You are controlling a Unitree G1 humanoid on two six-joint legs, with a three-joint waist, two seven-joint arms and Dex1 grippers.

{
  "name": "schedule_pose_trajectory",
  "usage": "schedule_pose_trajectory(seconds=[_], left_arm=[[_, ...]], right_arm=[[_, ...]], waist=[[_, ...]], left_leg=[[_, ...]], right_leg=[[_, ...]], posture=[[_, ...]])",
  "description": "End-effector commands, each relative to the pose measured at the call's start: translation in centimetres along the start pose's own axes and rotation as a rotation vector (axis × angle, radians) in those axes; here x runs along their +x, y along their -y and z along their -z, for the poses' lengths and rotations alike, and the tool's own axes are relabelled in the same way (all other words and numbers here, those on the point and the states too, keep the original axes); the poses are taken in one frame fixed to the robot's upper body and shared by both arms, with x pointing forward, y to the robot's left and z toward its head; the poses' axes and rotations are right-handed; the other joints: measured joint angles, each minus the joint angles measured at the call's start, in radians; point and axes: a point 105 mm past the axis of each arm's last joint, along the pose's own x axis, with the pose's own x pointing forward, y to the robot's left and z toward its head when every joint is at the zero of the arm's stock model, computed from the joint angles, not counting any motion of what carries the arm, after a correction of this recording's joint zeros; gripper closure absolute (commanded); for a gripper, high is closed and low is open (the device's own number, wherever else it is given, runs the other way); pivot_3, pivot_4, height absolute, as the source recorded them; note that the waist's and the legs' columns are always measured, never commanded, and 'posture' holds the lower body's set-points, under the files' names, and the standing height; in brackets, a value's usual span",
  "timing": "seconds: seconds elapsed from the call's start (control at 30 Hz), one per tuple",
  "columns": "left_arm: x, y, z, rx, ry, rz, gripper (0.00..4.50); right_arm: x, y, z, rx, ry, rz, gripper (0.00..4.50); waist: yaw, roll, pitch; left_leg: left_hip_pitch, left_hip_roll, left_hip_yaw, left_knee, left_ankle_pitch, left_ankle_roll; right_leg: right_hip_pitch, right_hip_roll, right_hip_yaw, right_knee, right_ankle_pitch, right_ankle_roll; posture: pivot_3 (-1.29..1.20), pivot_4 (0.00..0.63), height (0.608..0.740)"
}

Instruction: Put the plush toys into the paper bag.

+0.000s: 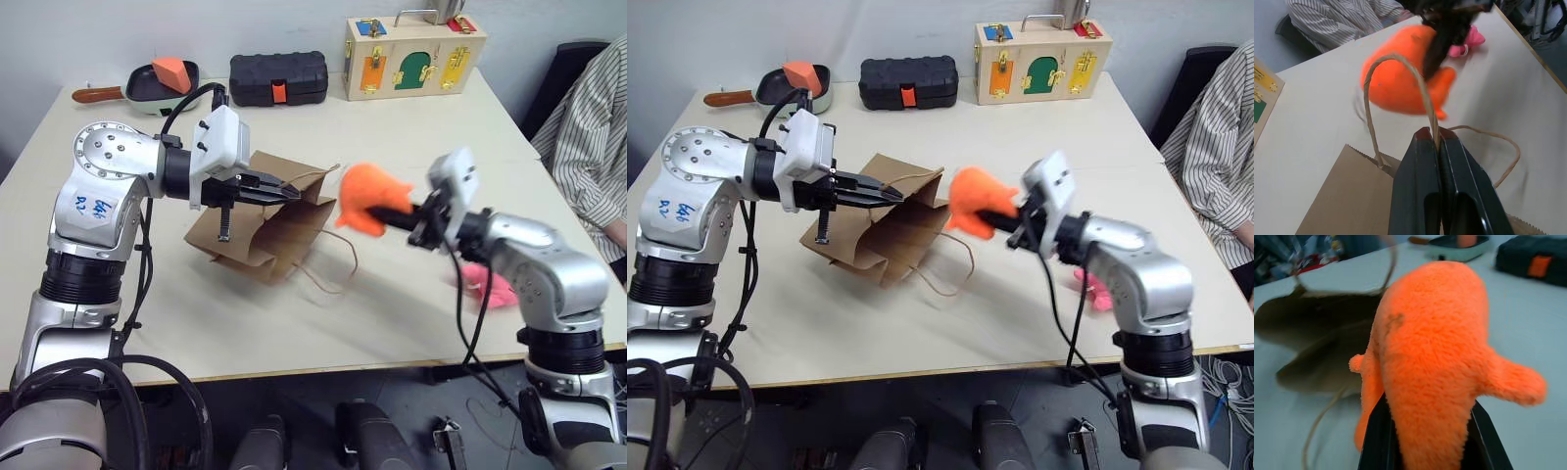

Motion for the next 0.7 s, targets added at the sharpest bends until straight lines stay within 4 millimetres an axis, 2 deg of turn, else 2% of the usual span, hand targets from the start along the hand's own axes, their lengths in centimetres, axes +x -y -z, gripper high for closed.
schedule_pose_trajectory(seconds=[0.03, 0.27, 0.4, 0.6, 0.7], left_arm=[[-0.4, -0.6, -1.6, 0.046, 0.032, -0.021, 4.5], [-0.1, -0.5, -1.7, 0.05, 0.041, -0.014, 4.5], [0.1, -0.3, -1.9, 0.048, 0.053, -0.009, 4.5], [0.4, 0.3, -2.2, 0.041, 0.069, 0.015, 4.5], [0.4, 0.4, -2.2, 0.038, 0.071, 0.018, 4.5]], right_arm=[[1.8, -1.6, 0.5, -0.032, -0.016, -0.026, 4.37], [6.0, -3.9, 2.0, -0.068, -0.093, -0.092, 4.37], [8.5, -4.0, 2.3, -0.068, -0.125, -0.086, 4.37], [12.3, -4.0, 1.6, -0.083, -0.136, -0.106, 4.37], [14.5, -4.9, 1.9, -0.086, -0.152, -0.136, 4.37]], waist=[[0.003, 0.0, 0.0], [0.002, 0.0, 0.0], [0.0, 0.0, 0.0], [-0.008, 0.0, 0.0], [-0.023, 0.0, 0.0]], left_leg=[[0.0, 0.0, 0.0, 0.0, 0.0, 0.0], [0.0, -0.001, 0.0, 0.0, 0.0, 0.0], [0.0, -0.001, -0.001, 0.0, 0.0, 0.0], [0.0, -0.001, -0.001, 0.0, 0.0, 0.0], [0.0, -0.001, -0.001, 0.0, 0.0, 0.0]], right_leg=[[0.0, 0.0, 0.0, 0.0, 0.0, 0.0], [0.0, -0.001, -0.001, 0.0, 0.0, 0.0], [0.0, 0.0, -0.001, 0.0, 0.0, 0.0], [-0.001, 0.0, -0.001, 0.0, 0.0, 0.0], [-0.001, 0.0, -0.002, 0.001, 0.0, 0.0]], posture=[[0.0, 0.15, 0.74], [0.0, 0.15, 0.74], [0.0, 0.15, 0.74], [0.0, 0.15, 0.74], [0.0, 0.15, 0.74]])
